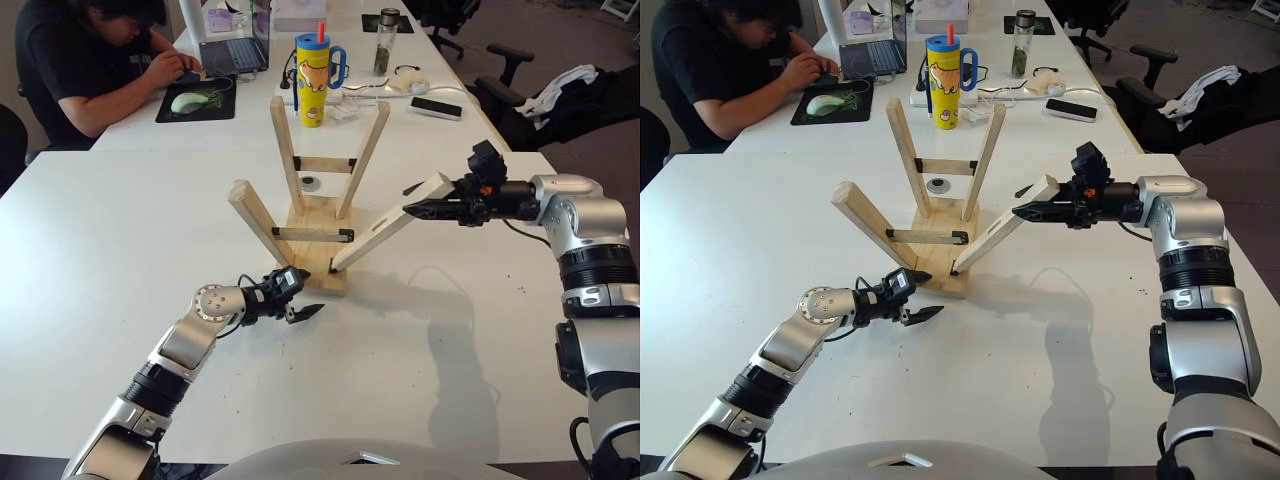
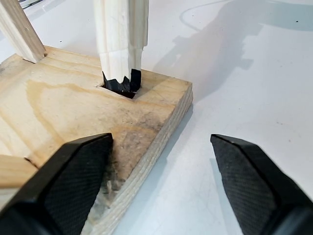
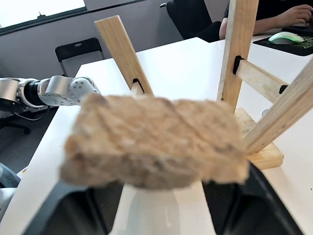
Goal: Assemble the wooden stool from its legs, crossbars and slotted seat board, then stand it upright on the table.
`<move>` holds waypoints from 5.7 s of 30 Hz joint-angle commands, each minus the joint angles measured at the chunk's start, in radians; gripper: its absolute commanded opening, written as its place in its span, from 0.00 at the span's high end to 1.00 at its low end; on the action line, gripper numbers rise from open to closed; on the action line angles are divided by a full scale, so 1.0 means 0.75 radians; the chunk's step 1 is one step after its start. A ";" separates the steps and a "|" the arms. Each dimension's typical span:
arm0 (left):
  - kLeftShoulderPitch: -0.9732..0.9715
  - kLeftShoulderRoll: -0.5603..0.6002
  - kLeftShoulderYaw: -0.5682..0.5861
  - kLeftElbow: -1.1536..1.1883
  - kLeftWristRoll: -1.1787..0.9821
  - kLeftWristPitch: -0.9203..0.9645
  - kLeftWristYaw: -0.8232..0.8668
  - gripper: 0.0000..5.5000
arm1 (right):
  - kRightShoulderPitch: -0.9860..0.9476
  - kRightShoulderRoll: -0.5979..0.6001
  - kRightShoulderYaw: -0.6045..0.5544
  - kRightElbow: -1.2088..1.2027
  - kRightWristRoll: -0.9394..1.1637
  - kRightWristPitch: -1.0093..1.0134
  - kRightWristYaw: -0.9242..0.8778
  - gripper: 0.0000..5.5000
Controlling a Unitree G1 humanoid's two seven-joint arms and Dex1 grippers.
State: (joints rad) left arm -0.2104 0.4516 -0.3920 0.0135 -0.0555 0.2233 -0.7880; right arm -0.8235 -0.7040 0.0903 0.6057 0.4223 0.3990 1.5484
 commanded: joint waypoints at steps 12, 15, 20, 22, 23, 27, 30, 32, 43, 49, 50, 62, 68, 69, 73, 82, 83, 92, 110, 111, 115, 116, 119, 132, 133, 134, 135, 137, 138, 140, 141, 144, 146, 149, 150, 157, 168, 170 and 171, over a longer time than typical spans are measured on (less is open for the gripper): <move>0.075 -0.026 -0.027 0.006 0.032 0.097 0.033 0.32 | 0.146 -0.018 0.244 -0.686 -0.193 0.221 -0.232 0.63; 0.086 -0.029 -0.028 0.005 0.032 0.101 0.042 0.32 | 0.188 -0.024 0.270 -0.744 -0.203 0.247 -0.270 0.63; 0.091 -0.042 -0.028 0.016 0.035 0.099 0.062 0.32 | 0.175 0.009 0.316 -0.739 -0.218 0.280 -0.316 0.63; 0.091 -0.049 -0.032 0.021 0.039 0.097 0.070 0.32 | 0.152 0.027 0.336 -0.698 -0.229 0.267 -0.323 0.63; 0.089 -0.051 -0.034 0.025 0.040 0.095 0.071 0.32 | 0.140 0.032 0.345 -0.685 -0.230 0.260 -0.320 0.63; 0.086 -0.060 -0.041 0.041 0.052 0.098 0.075 0.32 | 0.090 0.059 0.356 -0.615 -0.223 0.245 -0.308 0.63; 0.089 -0.063 -0.048 0.049 0.065 0.107 0.076 0.32 | 0.090 0.062 0.364 -0.582 -0.215 0.226 -0.284 0.63; 0.092 -0.066 -0.049 0.050 0.071 0.112 0.080 0.32 | 0.126 0.059 0.361 -0.628 -0.186 0.231 -0.267 0.63; 0.067 -0.069 -0.030 0.104 0.090 0.190 0.134 0.32 | 0.241 0.235 0.253 -0.479 -0.159 0.180 -0.525 0.63; 0.043 -0.071 -0.020 0.140 0.093 0.253 0.144 0.32 | 0.362 0.206 0.306 -0.597 -0.125 0.135 -0.416 0.63; 0.039 -0.073 -0.016 0.145 0.090 0.263 0.147 0.32 | 0.372 0.198 0.315 -0.609 -0.133 0.115 -0.406 0.63; 0.018 -0.098 0.014 0.206 0.089 0.327 0.173 0.32 | 0.327 0.273 0.252 -0.523 -0.087 0.142 -0.495 0.55; -0.006 -0.110 0.029 0.271 0.121 0.323 0.236 0.32 | 0.327 0.261 0.190 -0.559 -0.100 0.137 -0.549 0.41; -0.008 -0.113 0.034 0.281 0.124 0.319 0.248 0.32 | 0.338 0.246 0.185 -0.563 -0.110 0.135 -0.558 0.41; -0.030 -0.124 0.048 0.327 0.129 0.311 0.281 0.32 | 0.479 0.099 0.203 -0.594 -0.197 0.083 -0.527 0.41; -0.027 -0.136 0.055 0.355 0.116 0.295 0.274 0.32 | 0.347 0.295 -0.336 -0.914 0.473 0.408 -0.797 0.61; -0.025 -0.136 0.056 0.354 0.114 0.294 0.270 0.32 | 0.284 0.353 -0.376 -0.950 0.555 0.428 -0.889 0.63; -0.058 -0.144 0.049 0.405 0.117 0.273 0.248 0.32 | -0.129 0.725 -0.438 -1.022 0.633 0.207 -1.459 0.91; -0.060 -0.190 0.069 0.434 0.091 0.318 0.264 0.32 | 0.140 0.724 -0.330 -0.860 0.262 0.060 -1.690 0.99; -0.062 -0.194 0.070 0.438 0.091 0.319 0.268 0.32 | 0.133 0.702 -0.359 -0.854 0.255 0.060 -1.699 0.99; -0.064 -0.235 0.103 0.428 0.049 0.358 0.272 0.32 | 0.320 0.434 -0.125 -0.795 -0.017 0.242 -1.609 0.99; -0.067 -0.247 0.120 0.424 0.032 0.371 0.272 0.32 | 0.395 0.370 -0.065 -0.809 -0.037 0.314 -1.554 0.99; -0.070 -0.264 0.150 0.415 0.000 0.402 0.269 0.32 | 0.586 0.148 0.147 -0.968 -0.046 0.453 -1.280 0.99; -0.122 -0.267 0.135 0.363 -0.017 0.433 0.247 0.32 | 0.437 0.425 0.074 -0.977 0.113 0.447 -1.217 0.99; -0.119 -0.256 0.133 0.322 -0.013 0.439 0.247 0.32 | 0.431 0.418 0.073 -0.948 0.064 0.411 -1.245 0.99; -0.117 -0.249 0.131 0.290 -0.011 0.445 0.249 0.32 | 0.431 0.412 0.071 -0.932 0.035 0.387 -1.257 0.99; -0.108 -0.239 0.136 0.244 -0.013 0.456 0.255 0.32 | 0.432 0.397 0.083 -0.929 0.007 0.369 -1.251 0.99; -0.075 -0.219 0.157 0.114 -0.022 0.498 0.280 0.32 | 0.448 0.390 0.080 -0.939 -0.006 0.346 -1.240 0.99; -0.042 -0.201 0.175 -0.004 -0.027 0.537 0.299 0.32 | 0.473 0.377 0.094 -0.974 -0.004 0.344 -1.206 0.99; 0.014 -0.185 0.212 -0.208 -0.046 0.596 0.334 0.32 | 0.539 0.377 0.079 -1.068 0.066 0.391 -1.162 0.99; 0.055 -0.180 0.241 -0.326 -0.060 0.611 0.354 0.32 | 0.585 0.361 0.084 -1.123 0.097 0.432 -1.147 0.99; 0.192 -0.159 0.315 -0.599 -0.071 0.656 0.417 0.32 | 0.771 0.345 0.078 -1.307 0.215 0.543 -1.139 0.99; 0.307 -0.156 0.381 -0.712 -0.057 0.605 0.473 0.32 | 0.923 0.376 0.048 -1.383 0.225 0.540 -1.212 0.99; 0.437 -0.233 0.543 -0.755 -0.052 0.482 0.613 0.39 | 1.016 0.481 -0.066 -1.341 0.127 0.474 -1.465 1.00; 0.460 -0.270 0.598 -0.745 -0.067 0.461 0.660 0.42 | 1.015 0.500 -0.089 -1.307 0.063 0.417 -1.542 1.00; 0.158 -0.459 0.916 -0.621 -0.114 0.326 1.059 0.60 | 0.835 0.723 -0.257 -1.151 -0.222 0.036 -2.027 1.00; 0.024 -0.408 0.507 -0.607 -0.137 0.626 0.914 0.92 | 0.601 0.820 0.193 -1.132 -0.282 0.138 -1.797 1.00; 0.034 -0.397 0.522 -0.604 -0.126 0.672 0.932 0.98 | 0.653 0.786 0.194 -1.107 -0.346 0.119 -1.819 1.00; 0.040 -0.385 0.529 -0.596 -0.116 0.691 0.939 0.99 | 0.688 0.764 0.168 -1.093 -0.373 0.124 -1.850 1.00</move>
State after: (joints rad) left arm -0.1802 0.1618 0.0376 -0.4322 -0.1383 0.7107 -0.0646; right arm -0.3544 -0.1107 0.1909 -0.2401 0.1706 0.4717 0.1513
